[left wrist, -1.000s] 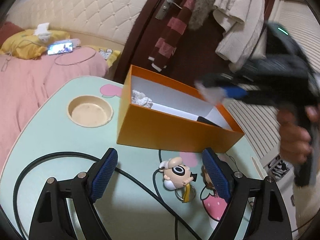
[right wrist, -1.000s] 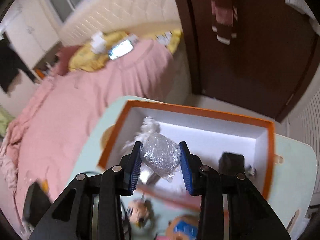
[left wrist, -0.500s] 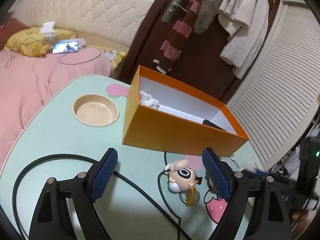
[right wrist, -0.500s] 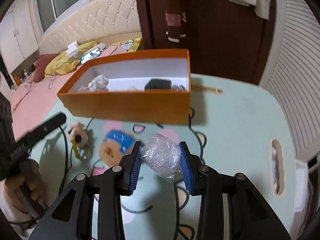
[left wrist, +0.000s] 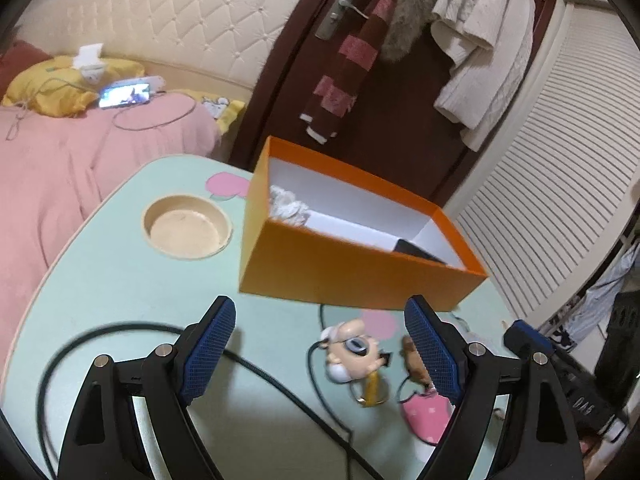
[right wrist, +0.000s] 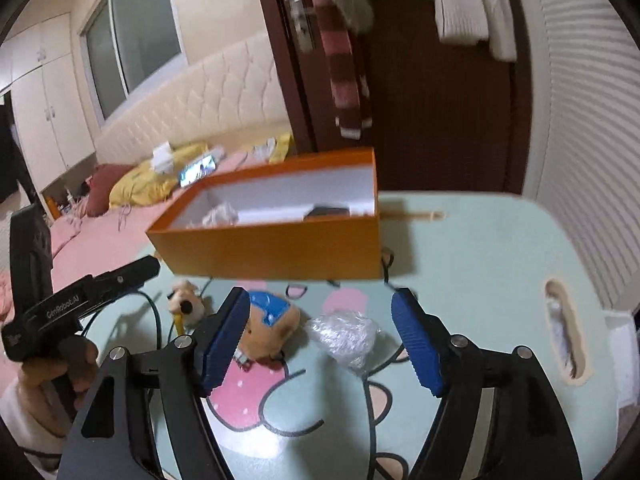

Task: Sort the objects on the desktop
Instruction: 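Reach the left tool into the box and grasp the white tissue, then lift the white tissue out with the left tool and drop it on table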

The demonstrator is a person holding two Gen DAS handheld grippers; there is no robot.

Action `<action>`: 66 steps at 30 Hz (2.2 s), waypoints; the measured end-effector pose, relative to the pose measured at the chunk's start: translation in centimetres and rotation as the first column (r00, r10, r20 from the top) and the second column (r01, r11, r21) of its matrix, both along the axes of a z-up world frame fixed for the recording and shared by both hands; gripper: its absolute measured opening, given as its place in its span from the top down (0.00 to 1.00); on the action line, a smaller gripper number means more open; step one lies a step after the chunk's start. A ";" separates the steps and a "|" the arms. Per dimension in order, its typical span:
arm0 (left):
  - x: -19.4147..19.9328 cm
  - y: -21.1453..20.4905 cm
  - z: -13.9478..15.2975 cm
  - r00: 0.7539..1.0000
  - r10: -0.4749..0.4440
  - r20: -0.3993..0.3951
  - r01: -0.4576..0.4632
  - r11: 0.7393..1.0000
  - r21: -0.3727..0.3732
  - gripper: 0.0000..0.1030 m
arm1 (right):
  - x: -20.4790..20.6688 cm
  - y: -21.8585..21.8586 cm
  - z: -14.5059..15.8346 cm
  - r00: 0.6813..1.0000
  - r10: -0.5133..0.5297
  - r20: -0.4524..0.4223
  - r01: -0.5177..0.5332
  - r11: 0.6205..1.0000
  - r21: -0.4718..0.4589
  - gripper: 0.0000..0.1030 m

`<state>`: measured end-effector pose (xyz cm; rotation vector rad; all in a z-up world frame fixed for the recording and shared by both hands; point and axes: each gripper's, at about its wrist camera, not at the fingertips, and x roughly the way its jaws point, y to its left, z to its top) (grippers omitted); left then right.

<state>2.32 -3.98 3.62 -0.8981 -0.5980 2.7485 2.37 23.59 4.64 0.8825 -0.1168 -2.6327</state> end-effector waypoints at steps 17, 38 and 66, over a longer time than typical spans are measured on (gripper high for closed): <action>-18.6 7.3 3.8 0.819 -0.034 0.573 0.374 0.789 -0.488 0.65 | -0.4 0.5 0.1 0.997 0.041 0.059 -0.036 0.996 -0.080 0.28; -19.2 5.7 4.5 0.816 -0.073 0.574 0.369 0.829 -0.420 0.92 | -0.9 1.6 0.3 0.995 0.037 0.097 -0.020 0.986 -0.167 0.28; -3.6 1.9 4.8 0.925 -0.151 0.348 0.224 0.958 -0.180 0.89 | -0.8 1.0 -0.2 0.993 0.044 0.105 -0.029 0.990 -0.141 0.28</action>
